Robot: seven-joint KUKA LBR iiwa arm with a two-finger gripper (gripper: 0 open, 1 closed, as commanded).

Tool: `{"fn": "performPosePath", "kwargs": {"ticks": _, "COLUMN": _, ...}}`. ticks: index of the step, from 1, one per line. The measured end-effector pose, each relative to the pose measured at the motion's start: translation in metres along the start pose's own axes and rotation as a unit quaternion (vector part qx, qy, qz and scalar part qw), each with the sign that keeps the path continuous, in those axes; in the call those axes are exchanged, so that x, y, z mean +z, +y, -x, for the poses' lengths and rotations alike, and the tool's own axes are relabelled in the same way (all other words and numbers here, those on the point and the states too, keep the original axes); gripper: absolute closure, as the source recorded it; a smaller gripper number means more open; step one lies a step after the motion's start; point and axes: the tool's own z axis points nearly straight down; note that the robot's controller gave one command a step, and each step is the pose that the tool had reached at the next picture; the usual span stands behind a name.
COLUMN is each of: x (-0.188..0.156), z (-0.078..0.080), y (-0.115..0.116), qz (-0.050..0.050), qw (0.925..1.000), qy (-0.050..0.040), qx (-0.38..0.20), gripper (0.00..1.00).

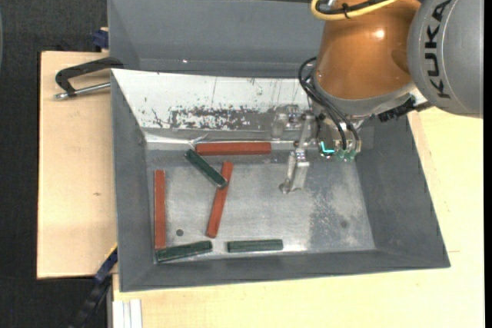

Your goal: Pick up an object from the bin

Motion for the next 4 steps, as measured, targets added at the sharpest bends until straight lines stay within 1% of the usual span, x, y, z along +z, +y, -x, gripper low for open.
{"fn": "performPosePath", "kwargs": {"ticks": 1, "x": -0.004, "z": 0.001, "y": 0.000, "qz": 0.000, "qw": 1.0000, "qy": -0.0041, "qx": 0.001, "gripper": 0.00}}
{"fn": "performPosePath", "kwargs": {"ticks": 2, "x": 0.020, "z": 0.026, "y": 0.040, "qz": 0.000, "qw": 0.9999, "qy": -0.0089, "qx": -0.009, "gripper": 0.00}}
{"fn": "performPosePath", "kwargs": {"ticks": 3, "x": 0.022, "z": 0.037, "y": 0.070, "qz": 0.001, "qw": 0.9993, "qy": -0.0022, "qx": 0.037, "gripper": 0.00}}
{"fn": "performPosePath", "kwargs": {"ticks": 4, "x": 0.028, "z": 0.048, "y": 0.102, "qz": 0.002, "qw": 0.9959, "qy": -0.0075, "qx": 0.091, "gripper": 0.00}}
